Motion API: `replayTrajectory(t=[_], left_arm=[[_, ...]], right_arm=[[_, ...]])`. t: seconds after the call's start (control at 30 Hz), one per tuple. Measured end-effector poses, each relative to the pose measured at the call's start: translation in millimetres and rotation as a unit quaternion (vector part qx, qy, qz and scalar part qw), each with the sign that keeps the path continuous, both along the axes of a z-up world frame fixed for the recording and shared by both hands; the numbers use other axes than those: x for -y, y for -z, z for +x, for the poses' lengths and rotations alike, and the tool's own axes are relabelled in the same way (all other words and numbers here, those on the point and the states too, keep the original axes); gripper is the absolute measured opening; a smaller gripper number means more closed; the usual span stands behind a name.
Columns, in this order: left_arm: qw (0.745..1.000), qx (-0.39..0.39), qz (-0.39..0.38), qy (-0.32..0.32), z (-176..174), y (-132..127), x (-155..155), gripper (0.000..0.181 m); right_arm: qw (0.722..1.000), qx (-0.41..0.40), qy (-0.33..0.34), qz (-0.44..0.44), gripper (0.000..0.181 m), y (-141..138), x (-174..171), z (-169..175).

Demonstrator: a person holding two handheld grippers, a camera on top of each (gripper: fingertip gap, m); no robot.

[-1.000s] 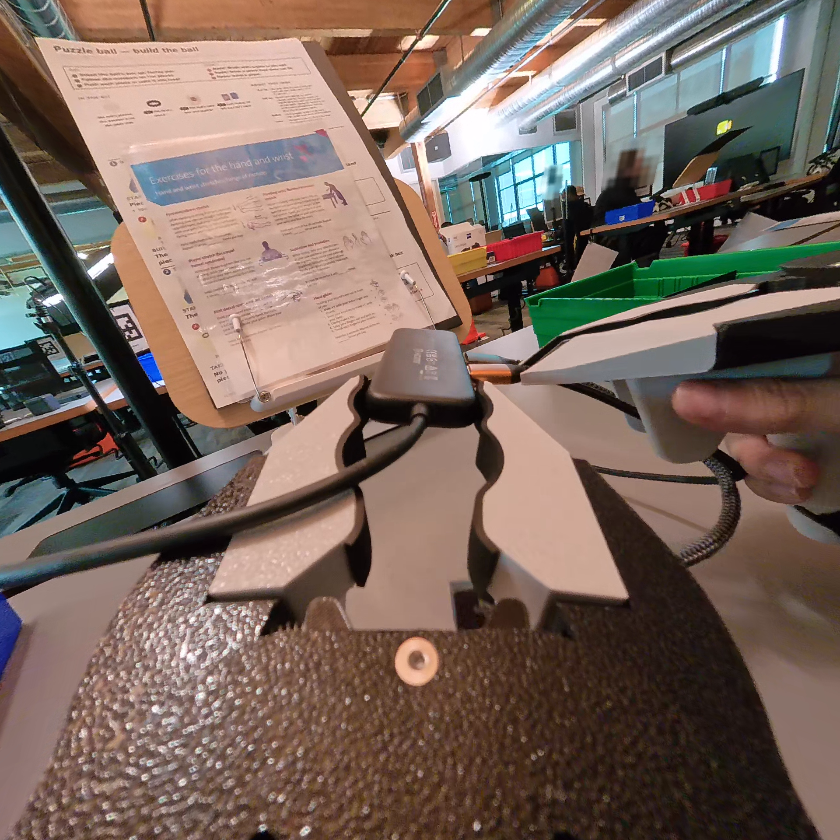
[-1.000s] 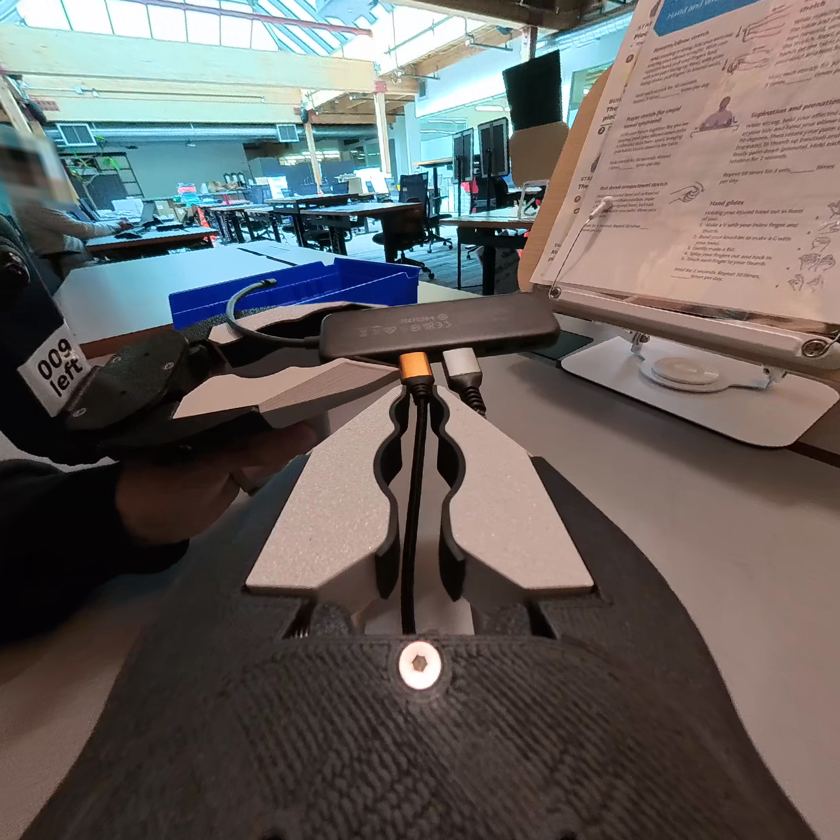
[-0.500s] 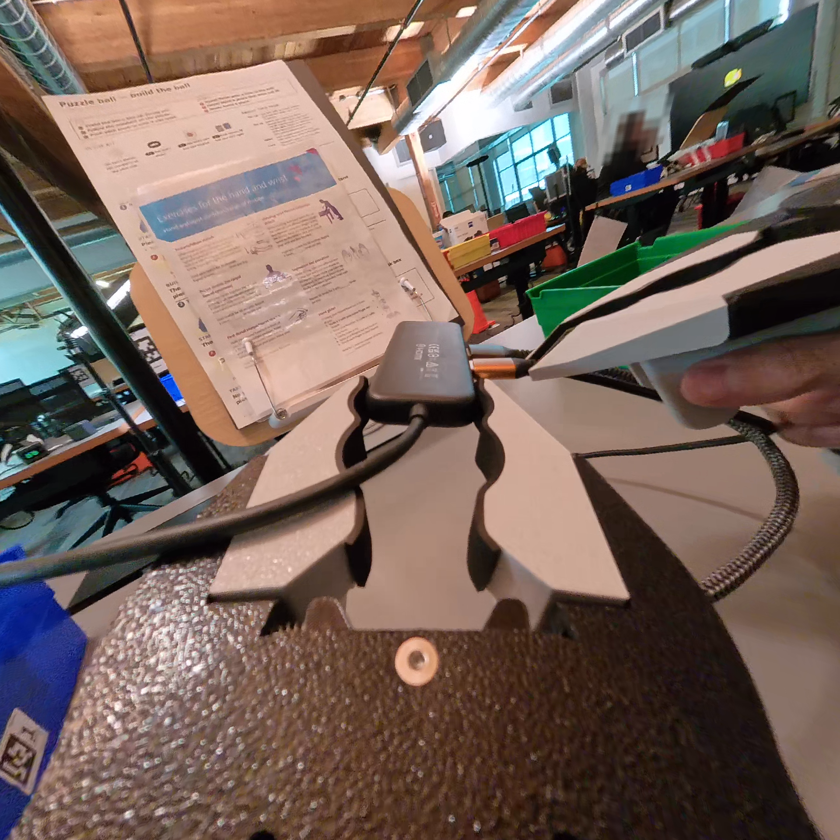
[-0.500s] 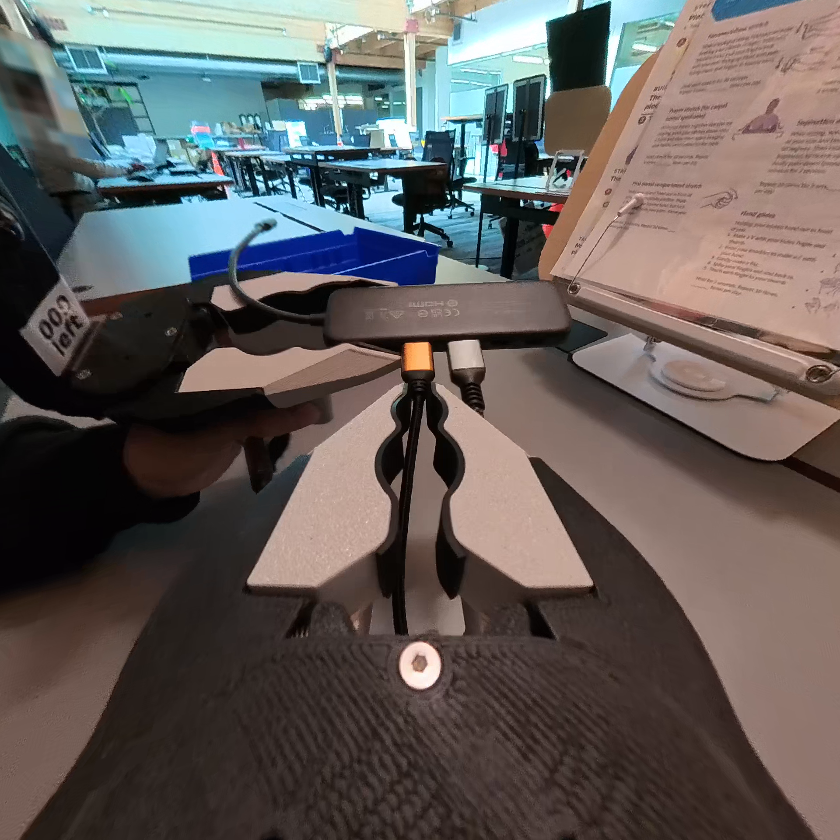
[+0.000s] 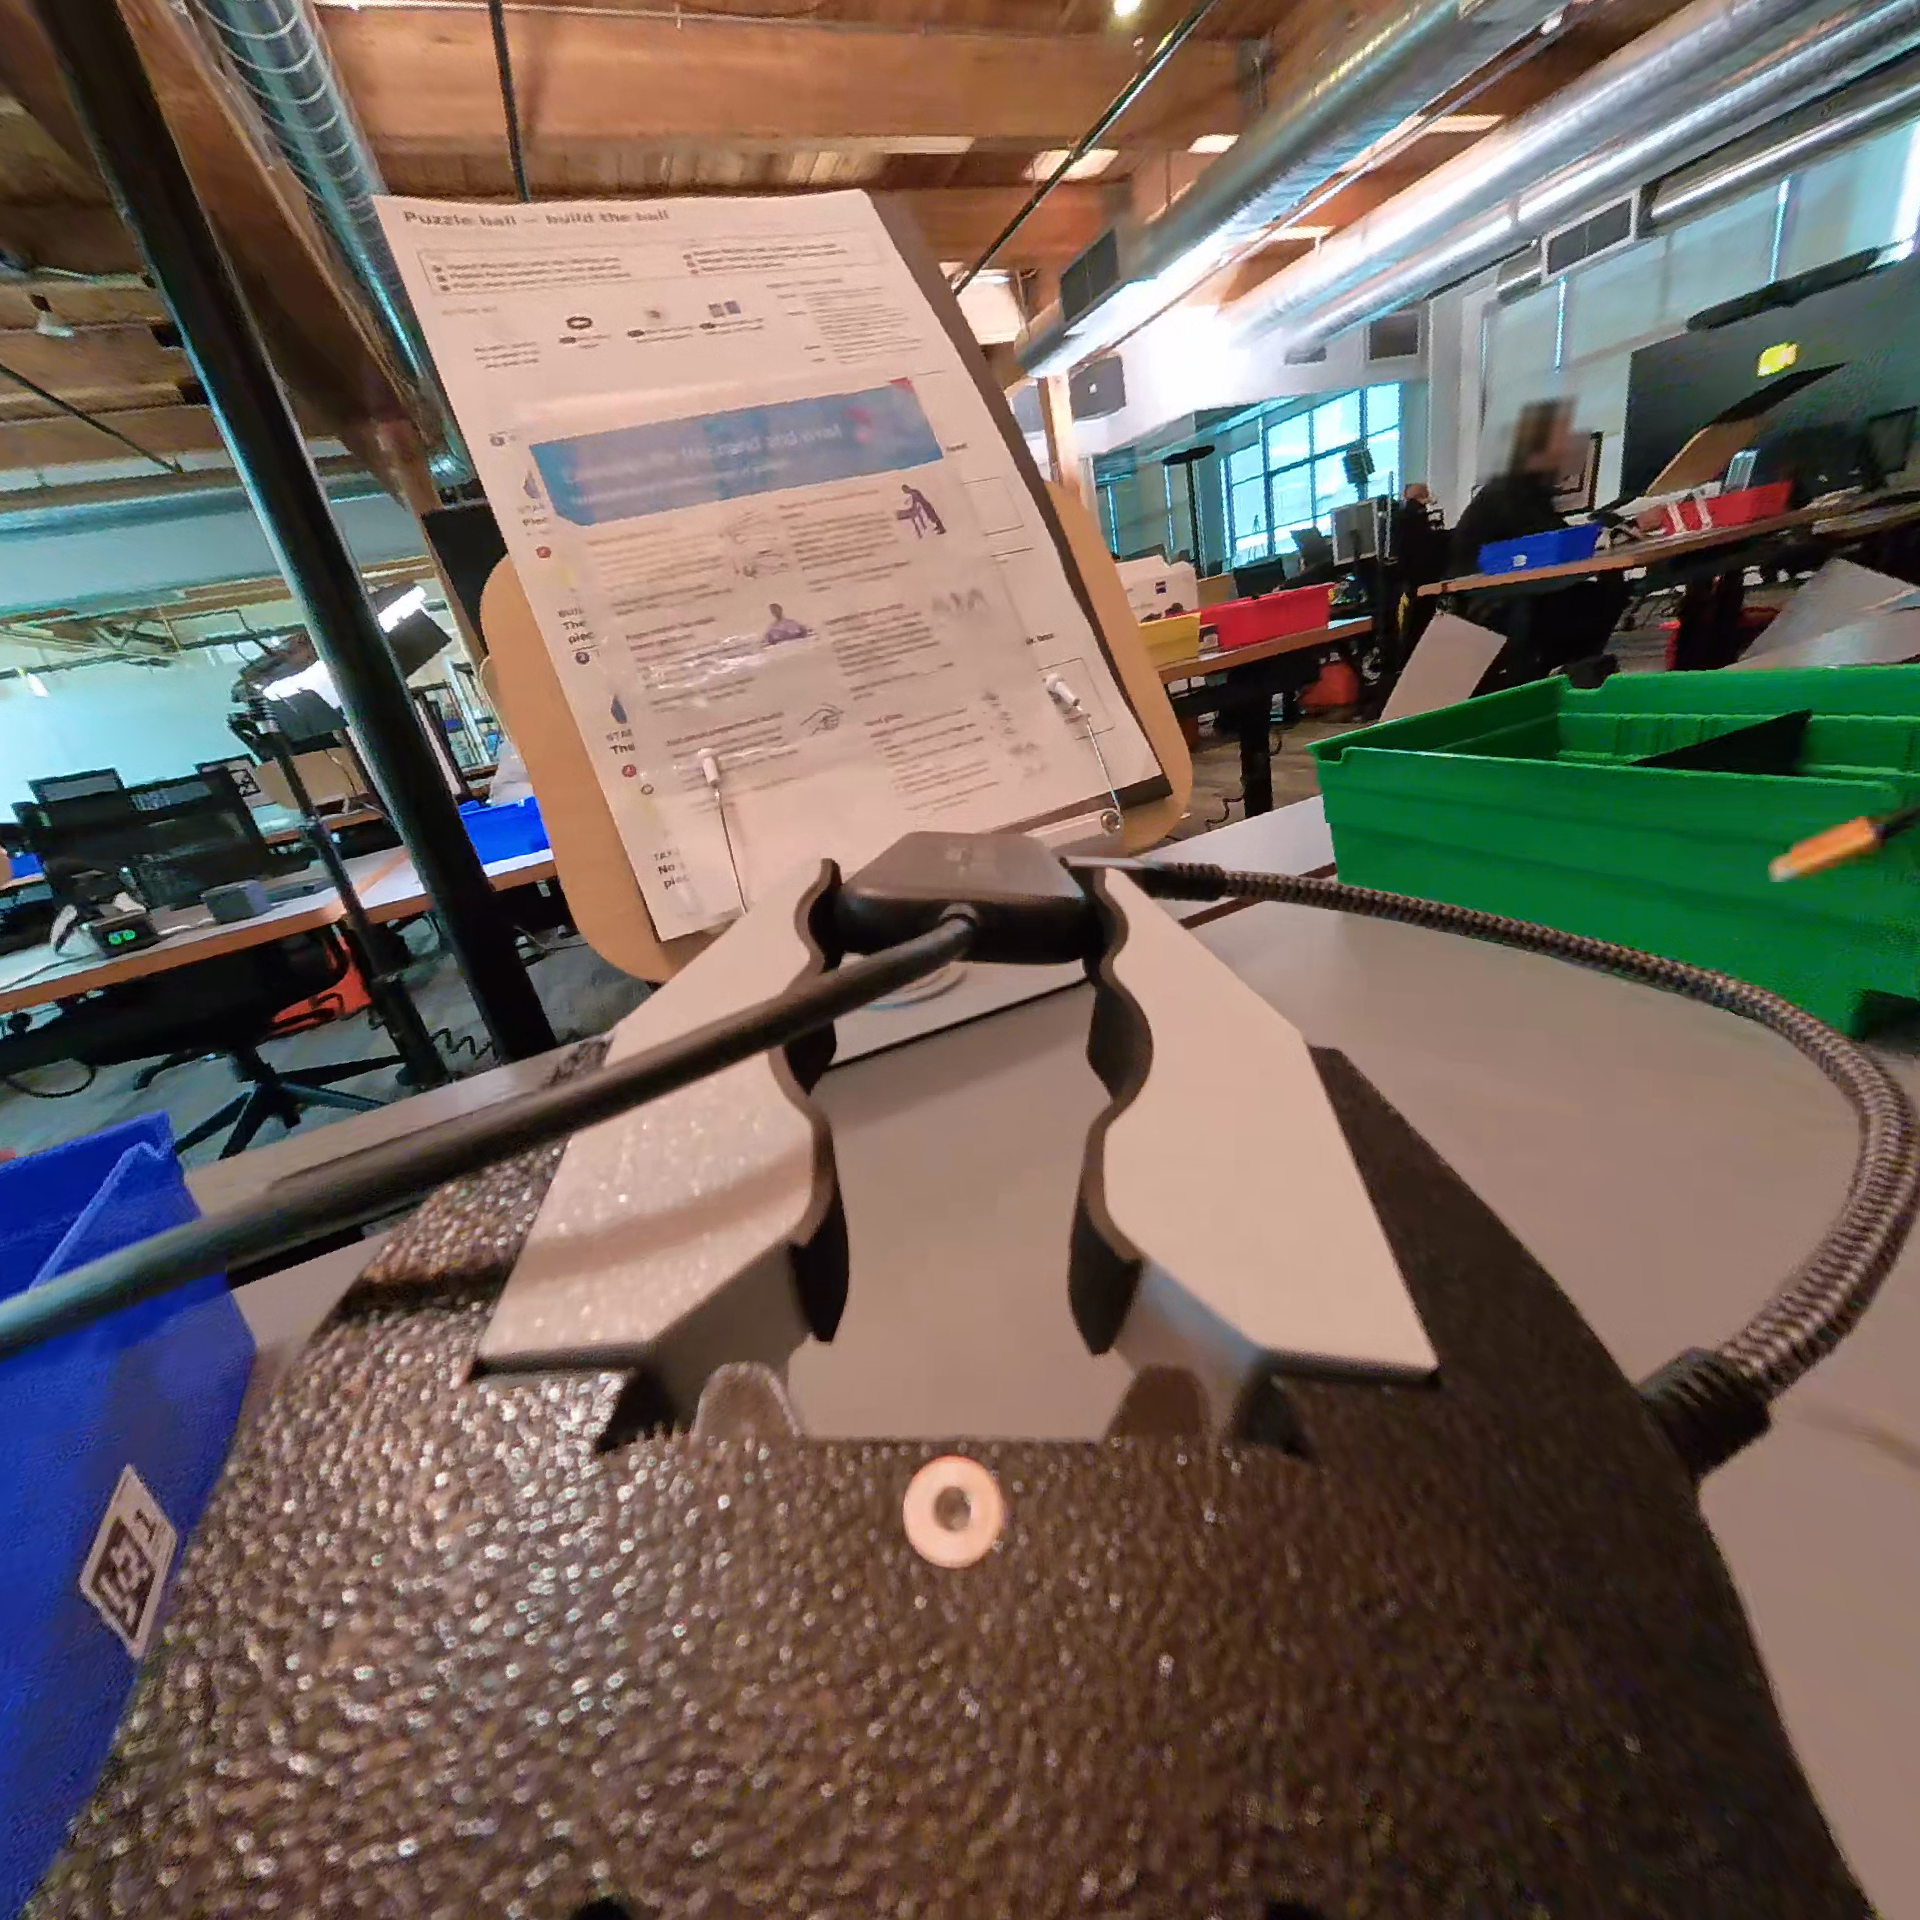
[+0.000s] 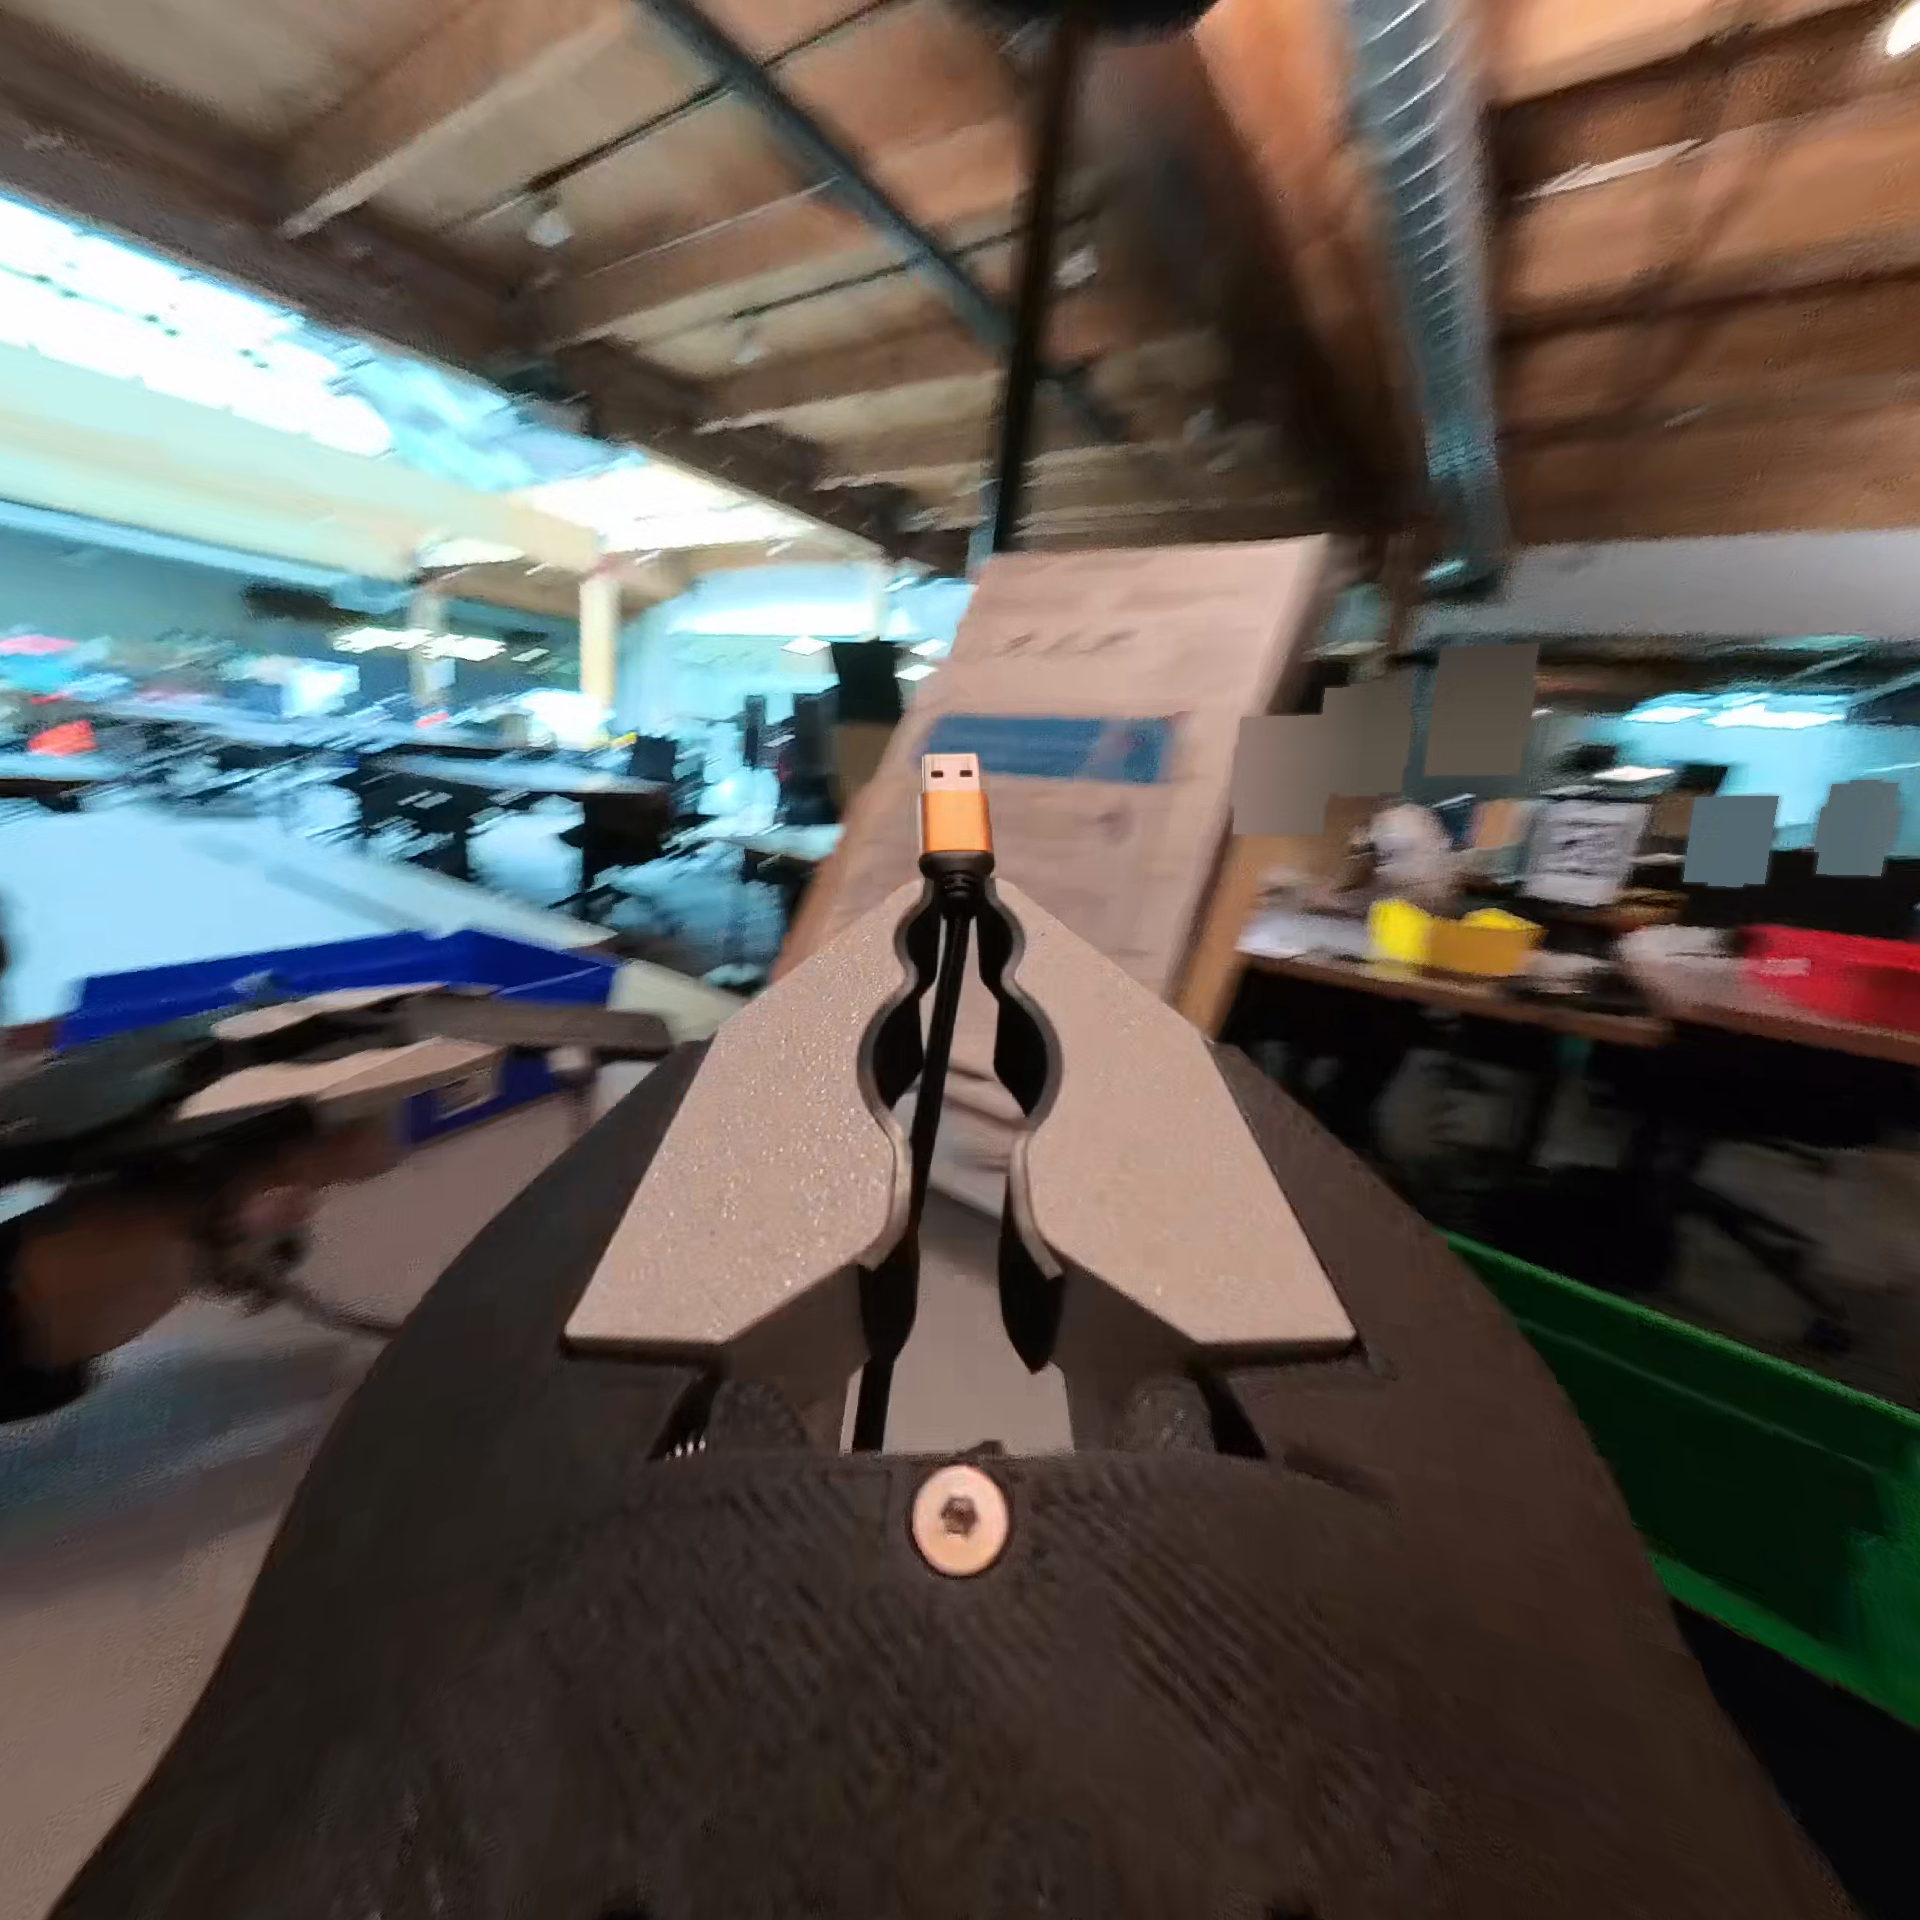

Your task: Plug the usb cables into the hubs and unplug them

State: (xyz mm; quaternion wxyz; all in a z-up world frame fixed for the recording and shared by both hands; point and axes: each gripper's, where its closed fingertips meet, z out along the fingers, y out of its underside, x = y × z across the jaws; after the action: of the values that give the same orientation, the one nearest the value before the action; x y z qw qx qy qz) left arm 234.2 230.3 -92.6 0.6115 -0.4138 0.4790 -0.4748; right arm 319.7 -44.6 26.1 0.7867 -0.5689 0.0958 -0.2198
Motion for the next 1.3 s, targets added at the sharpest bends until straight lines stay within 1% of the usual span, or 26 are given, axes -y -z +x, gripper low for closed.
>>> replayTrajectory(t=[0.07,0.17,0.2,0.23,0.27,0.3,0.33,0.37,0.4,0.43,0.5,0.53,0.6,0.63,0.7,0.73,0.8,0.87,0.93,1.0,1.03,1.1,1.13,1.2,1.23,1.3], left_arm=[[1.000,-0.005,-0.006,0.006,1,2,0,0.044],[1.000,-0.009,-0.013,0.015,2,4,2,0.044],[1.000,-0.010,-0.011,0.015,3,4,2,0.044],[1.000,-0.012,-0.008,0.015,3,5,2,0.044],[1.000,-0.014,-0.008,0.015,3,6,1,0.044],[1.000,-0.016,-0.011,0.014,4,7,0,0.044],[1.000,-0.018,-0.014,0.015,4,8,0,0.044],[0.999,-0.020,-0.018,0.016,5,9,-1,0.044],[0.999,-0.021,-0.022,0.018,6,10,-1,0.044],[0.999,-0.022,-0.026,0.020,6,12,-1,0.045],[0.999,-0.028,-0.027,0.023,7,15,-1,0.045],[0.999,-0.030,-0.028,0.025,8,16,0,0.045],[0.998,-0.035,-0.030,0.030,10,19,1,0.045],[0.998,-0.038,-0.029,0.032,10,20,2,0.045],[0.998,-0.041,-0.025,0.033,11,22,4,0.045],[0.998,-0.044,-0.022,0.034,11,23,4,0.045],[0.998,-0.050,-0.024,0.033,12,26,3,0.045],[0.998,-0.052,-0.032,0.035,13,26,2,0.045],[0.997,-0.051,-0.042,0.039,13,26,2,0.045],[0.997,-0.051,-0.046,0.040,13,26,2,0.045],[0.997,-0.050,-0.044,0.039,13,26,1,0.045],[0.997,-0.052,-0.044,0.040,13,27,1,0.045],[0.997,-0.053,-0.046,0.041,13,27,2,0.045],[0.996,-0.055,-0.048,0.042,13,29,1,0.045],[0.996,-0.056,-0.048,0.042,13,29,1,0.045],[0.996,-0.053,-0.049,0.042,13,28,0,0.045]], right_arm=[[0.998,0.006,0.052,0.036,0.006,-3,40,20],[0.992,0.012,0.092,0.083,0.005,-3,80,39],[0.986,0.014,0.121,0.113,0.005,-6,96,44],[0.978,0.028,0.132,0.158,0.005,-19,112,38],[0.974,0.043,0.116,0.190,0.005,-34,121,25],[0.974,0.055,0.096,0.197,0.005,-44,124,13],[0.976,0.064,0.091,0.186,0.005,-48,123,8],[0.977,0.075,0.108,0.169,0.005,-48,124,10],[0.976,0.087,0.129,0.151,0.005,-44,123,16],[0.976,0.094,0.135,0.146,0.005,-41,122,23],[0.980,0.083,0.112,0.139,0.005,-34,113,36],[0.985,0.078,0.108,0.108,0.005,-25,102,48],[0.992,0.046,0.117,0.024,0.005,6,78,80],[0.994,0.046,0.098,0.006,0.006,18,65,86],[0.996,0.037,0.086,-0.001,0.005,37,49,94],[0.997,0.035,0.073,0.004,0.005,43,43,93],[0.998,0.011,0.044,0.032,0.005,51,40,92],[0.997,-0.042,0.068,0.010,0.006,71,46,111],[0.991,-0.062,0.116,-0.021,0.005,90,55,124],[0.989,-0.078,0.110,-0.054,0.005,104,50,123],[0.992,-0.063,0.100,-0.053,0.005,102,44,118],[0.999,-0.032,0.023,-0.005,0.005,80,31,95],[0.999,-0.036,0.022,0.022,0.005,69,34,95],[0.998,-0.019,0.031,0.053,0.005,50,42,95],[0.998,-0.012,0.025,0.064,0.005,44,45,94],[0.993,0.000,0.003,0.120,0.005,30,56,89]])
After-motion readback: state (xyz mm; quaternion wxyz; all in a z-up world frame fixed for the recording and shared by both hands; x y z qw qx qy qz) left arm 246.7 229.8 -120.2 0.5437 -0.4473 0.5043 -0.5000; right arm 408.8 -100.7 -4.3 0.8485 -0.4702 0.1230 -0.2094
